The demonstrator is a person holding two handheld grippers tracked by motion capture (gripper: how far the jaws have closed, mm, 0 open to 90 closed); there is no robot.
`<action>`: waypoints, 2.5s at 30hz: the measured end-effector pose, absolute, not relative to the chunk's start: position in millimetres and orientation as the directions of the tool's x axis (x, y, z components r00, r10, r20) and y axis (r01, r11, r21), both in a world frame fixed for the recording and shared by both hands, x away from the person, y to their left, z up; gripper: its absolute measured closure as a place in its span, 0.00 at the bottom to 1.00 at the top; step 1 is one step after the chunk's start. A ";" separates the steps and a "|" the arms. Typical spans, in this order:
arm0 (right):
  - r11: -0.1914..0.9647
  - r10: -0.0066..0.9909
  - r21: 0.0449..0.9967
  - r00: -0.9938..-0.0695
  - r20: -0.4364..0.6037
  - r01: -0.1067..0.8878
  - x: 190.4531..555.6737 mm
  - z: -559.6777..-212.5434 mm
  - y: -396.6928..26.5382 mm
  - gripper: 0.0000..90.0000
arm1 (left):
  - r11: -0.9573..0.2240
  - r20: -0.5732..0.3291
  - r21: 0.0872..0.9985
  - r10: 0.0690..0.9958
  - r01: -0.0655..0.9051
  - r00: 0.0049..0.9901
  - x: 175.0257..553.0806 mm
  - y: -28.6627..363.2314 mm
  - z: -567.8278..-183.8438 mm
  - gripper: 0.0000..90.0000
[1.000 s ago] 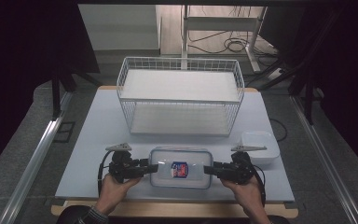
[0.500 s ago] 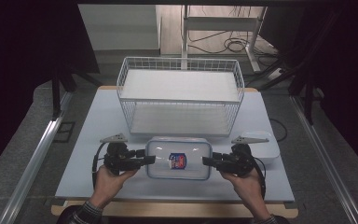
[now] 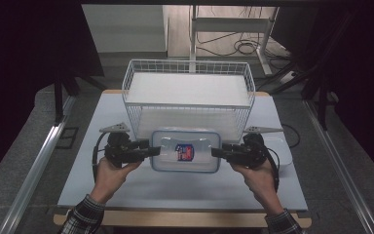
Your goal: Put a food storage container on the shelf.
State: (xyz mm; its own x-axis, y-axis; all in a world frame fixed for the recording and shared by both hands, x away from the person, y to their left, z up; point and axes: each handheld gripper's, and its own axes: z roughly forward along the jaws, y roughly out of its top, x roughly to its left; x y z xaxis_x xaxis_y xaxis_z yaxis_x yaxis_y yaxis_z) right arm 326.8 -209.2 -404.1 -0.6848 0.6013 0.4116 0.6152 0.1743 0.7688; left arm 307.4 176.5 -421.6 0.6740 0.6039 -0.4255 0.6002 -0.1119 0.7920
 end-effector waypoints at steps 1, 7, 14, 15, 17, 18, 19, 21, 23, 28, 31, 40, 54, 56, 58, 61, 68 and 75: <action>0.171 0.601 0.775 -0.688 0.407 0.608 331.1 -398.5 -208.3 0.59 | -0.110 -0.421 0.796 0.606 0.595 0.675 310.2 177.2 -416.3 0.54; 0.165 0.598 0.782 -0.691 0.405 0.601 339.1 -386.8 -206.5 0.59 | -0.108 -0.411 0.804 0.610 0.585 0.677 317.5 179.0 -403.3 0.54; 0.155 0.600 0.797 -0.697 0.393 0.583 351.3 -367.5 -204.6 0.59 | -0.096 -0.404 0.813 0.615 0.574 0.677 328.9 180.0 -384.2 0.54; 0.153 0.600 0.799 -0.697 0.392 0.581 352.8 -365.0 -204.5 0.59 | -0.095 -0.404 0.814 0.617 0.574 0.676 330.3 180.0 -381.5 0.54; 0.151 0.600 0.804 -0.700 0.388 0.575 356.1 -360.2 -204.4 0.59 | -0.097 -0.399 0.816 0.618 0.570 0.677 333.6 180.0 -376.0 0.54; 0.149 0.599 0.805 -0.700 0.389 0.574 357.8 -358.0 -204.3 0.59 | -0.099 -0.395 0.818 0.619 0.566 0.679 335.2 180.2 -373.2 0.54; 0.146 0.598 0.806 -0.700 0.390 0.574 359.5 -355.9 -204.3 0.59 | -0.099 -0.394 0.818 0.621 0.566 0.678 336.5 180.2 -370.4 0.54; 0.141 0.599 0.809 -0.700 0.389 0.570 362.6 -351.4 -204.0 0.59 | -0.100 -0.392 0.819 0.621 0.564 0.678 338.2 180.3 -367.6 0.54; 0.137 0.598 0.814 -0.703 0.386 0.564 366.2 -347.0 -203.8 0.59 | -0.099 -0.392 0.819 0.624 0.566 0.676 343.2 180.5 -358.9 0.54; 0.129 0.596 0.823 -0.706 0.381 0.553 375.0 -334.2 -203.3 0.58 | -0.103 -0.379 0.827 0.625 0.553 0.683 352.9 181.1 -344.2 0.54; 0.124 0.600 0.828 -0.706 0.376 0.547 380.0 -325.5 -202.7 0.58 | -0.096 -0.383 0.829 0.621 0.551 0.684 359.8 182.3 -336.2 0.54; 0.116 0.608 0.839 -0.706 0.363 0.531 399.2 -303.1 -199.0 0.58 | -0.079 -0.391 0.834 0.615 0.547 0.685 382.3 186.3 -316.7 0.54; 0.083 0.629 0.846 -0.685 0.366 0.527 428.4 -285.5 -198.5 0.58 | -0.056 -0.414 0.832 0.599 0.552 0.685 418.5 186.6 -305.4 0.54; 0.077 0.631 0.844 -0.682 0.370 0.530 433.9 -285.6 -198.4 0.58 | -0.052 -0.418 0.830 0.600 0.555 0.682 423.4 186.6 -306.0 0.54; 0.072 0.632 0.844 -0.679 0.374 0.532 438.0 -286.4 -198.2 0.58 | -0.048 -0.426 0.825 0.603 0.563 0.675 427.5 186.5 -306.2 0.54; 0.065 0.634 0.842 -0.674 0.380 0.536 444.1 -288.2 -198.2 0.57 | -0.046 -0.425 0.825 0.607 0.564 0.672 432.1 186.4 -306.8 0.54; 0.055 0.636 0.832 -0.662 0.397 0.551 454.0 -290.8 -197.8 0.57 | -0.031 -0.444 0.814 0.611 0.581 0.656 440.8 185.9 -310.6 0.54; 0.041 0.636 0.824 -0.651 0.414 0.565 462.4 -294.9 -196.8 0.57 | -0.027 -0.442 0.814 0.620 0.581 0.648 447.2 186.3 -312.0 0.53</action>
